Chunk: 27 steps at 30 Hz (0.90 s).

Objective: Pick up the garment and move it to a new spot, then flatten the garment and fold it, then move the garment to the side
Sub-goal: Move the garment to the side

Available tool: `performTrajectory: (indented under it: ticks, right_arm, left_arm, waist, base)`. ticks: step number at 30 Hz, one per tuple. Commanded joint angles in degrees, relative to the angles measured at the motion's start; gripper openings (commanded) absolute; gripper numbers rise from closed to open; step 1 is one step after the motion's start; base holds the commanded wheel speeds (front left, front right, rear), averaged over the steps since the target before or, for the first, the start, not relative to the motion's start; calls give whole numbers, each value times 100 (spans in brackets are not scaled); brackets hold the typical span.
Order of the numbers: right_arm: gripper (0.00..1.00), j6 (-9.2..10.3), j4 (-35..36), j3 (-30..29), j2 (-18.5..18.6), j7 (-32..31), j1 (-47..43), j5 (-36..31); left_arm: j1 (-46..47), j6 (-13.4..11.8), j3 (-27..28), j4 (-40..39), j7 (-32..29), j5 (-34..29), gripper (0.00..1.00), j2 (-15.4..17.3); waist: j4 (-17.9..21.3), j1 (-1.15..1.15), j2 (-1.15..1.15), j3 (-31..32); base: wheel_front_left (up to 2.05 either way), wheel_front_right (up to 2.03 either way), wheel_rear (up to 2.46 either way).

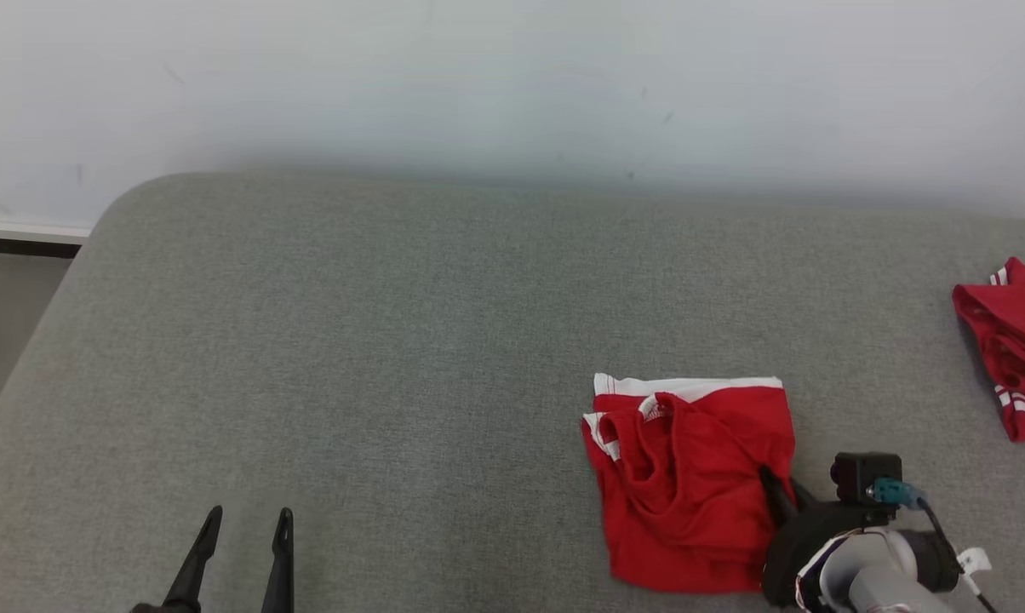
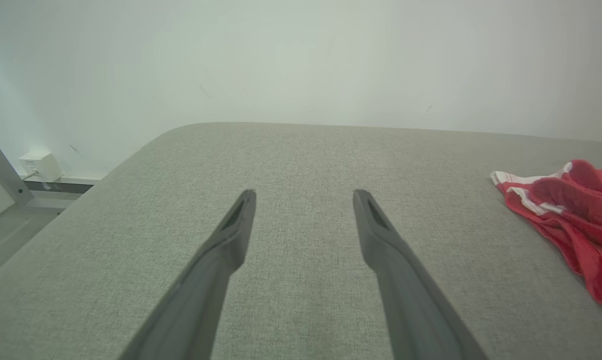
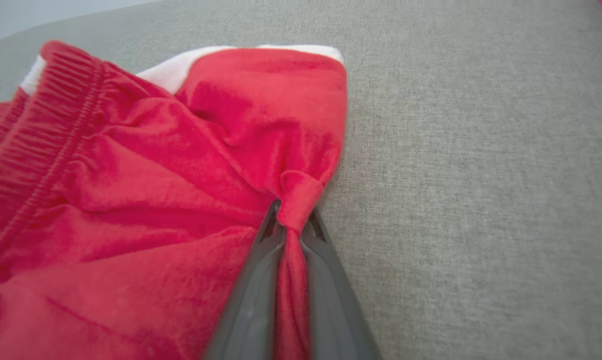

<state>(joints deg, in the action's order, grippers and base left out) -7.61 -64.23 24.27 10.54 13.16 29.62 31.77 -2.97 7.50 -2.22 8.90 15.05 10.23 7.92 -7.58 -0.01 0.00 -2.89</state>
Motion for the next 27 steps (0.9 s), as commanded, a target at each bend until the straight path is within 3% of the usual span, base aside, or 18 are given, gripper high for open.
performTrajectory:
  ticks: [1, 6, 13, 23, 27]
  right_arm:
    - [0, 27, -16, 43, 132, 14, 93, 20]
    - [0, 23, 278, 543, 418, -111, 609, -43]
    - [0, 23, 764, 1203, 1236, -338, 1579, -8]
    - [0, 23, 1201, 1553, 2451, -397, 2644, 313]
    - [0, 23, 1310, 1582, 2761, -451, 2846, 412]
  left_arm:
    - [111, -8, -11, -39, 16, -15, 100, -12]
    - [259, -8, -81, -152, 16, 31, 100, -23]
    - [627, -9, -51, -400, 16, 36, 100, 44]
    - [1022, -10, 213, -915, 16, -125, 100, 430]
    - [976, -12, 320, -1091, 16, -194, 100, 529]
  waist:
    - [56, 1, 0, -63]
    - [292, 1, 0, -410]
    - [891, 1, 0, -1263]
    - [1690, 1, 0, -2203]
    - [1890, 1, 0, -2346]
  base:
    - [0, 0, 0]
    - [0, 0, 0]
    - [0, 0, 0]
    - [0, 0, 0]
    - [0, 0, 0]
